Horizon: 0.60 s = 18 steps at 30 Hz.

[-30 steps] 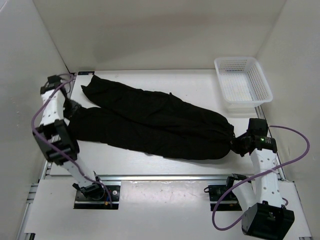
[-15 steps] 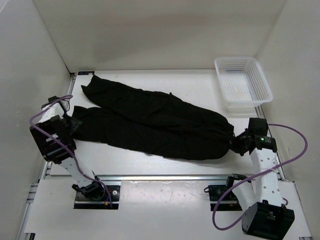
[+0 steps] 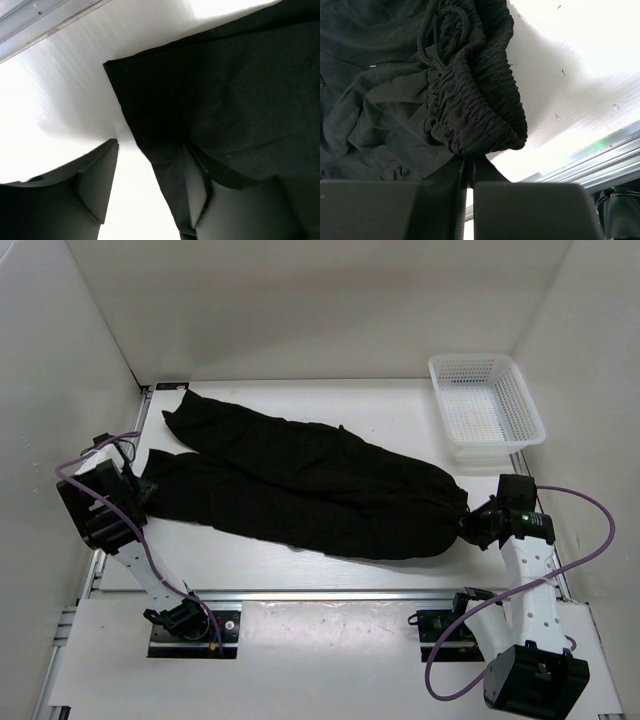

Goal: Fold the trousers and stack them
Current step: Fold the trousers

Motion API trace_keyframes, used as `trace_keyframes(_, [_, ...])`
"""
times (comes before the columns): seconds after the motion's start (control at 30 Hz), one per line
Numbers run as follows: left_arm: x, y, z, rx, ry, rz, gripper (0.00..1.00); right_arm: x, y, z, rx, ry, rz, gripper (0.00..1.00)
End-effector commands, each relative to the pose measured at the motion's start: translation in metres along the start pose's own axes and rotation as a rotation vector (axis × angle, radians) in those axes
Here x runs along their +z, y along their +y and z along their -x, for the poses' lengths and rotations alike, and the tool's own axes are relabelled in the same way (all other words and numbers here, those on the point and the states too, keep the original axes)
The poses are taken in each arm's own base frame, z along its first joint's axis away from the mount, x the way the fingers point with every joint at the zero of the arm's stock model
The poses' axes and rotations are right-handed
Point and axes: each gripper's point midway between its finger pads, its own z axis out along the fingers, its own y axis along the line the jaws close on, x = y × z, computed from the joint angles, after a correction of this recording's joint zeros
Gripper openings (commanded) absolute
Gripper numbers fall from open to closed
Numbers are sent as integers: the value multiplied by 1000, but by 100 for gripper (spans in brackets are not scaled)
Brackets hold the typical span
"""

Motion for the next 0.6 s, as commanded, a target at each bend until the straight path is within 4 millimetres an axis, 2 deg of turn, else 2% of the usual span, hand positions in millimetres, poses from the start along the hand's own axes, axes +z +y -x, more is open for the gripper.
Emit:
trace_keyframes(0.0, [1, -9, 18, -26, -46, -20, 63, -12, 18, 13, -25, -43, 67, 0])
trace_keyframes(0.07, [-5, -16, 20, -5, -65, -34, 59, -13, 16, 11, -15, -36, 61, 0])
trace_keyframes(0.13, [-9, -17, 21, 6, -85, -24, 24, -10, 14, 9, -14, -29, 54, 0])
trace_keyframes(0.17, [-9, -20, 19, 15, -85, -26, 10, -12, 15, 10, -15, -36, 61, 0])
trace_keyframes(0.27, [-17, -18, 21, 12, -104, -26, 10, -13, 15, 11, -7, -49, 61, 0])
trace_keyframes(0.37, [-50, -14, 27, -1, -168, -60, 10, -17, 15, 11, -18, -54, 66, 0])
trace_keyframes(0.4, [-74, -13, 34, -14, -231, -93, 10, -20, 14, 13, -29, -62, 60, 0])
trace_keyframes(0.5, [-111, -10, 39, -41, -310, -151, 10, -29, 9, 18, -37, -99, 33, 0])
trace_keyframes(0.53, [-128, -7, 38, -48, -343, -174, 10, -35, 10, 20, -38, -117, 37, 0])
trace_keyframes(0.57, [-134, -6, 36, -48, -347, -188, 10, -38, 11, 21, -48, -119, 38, 0])
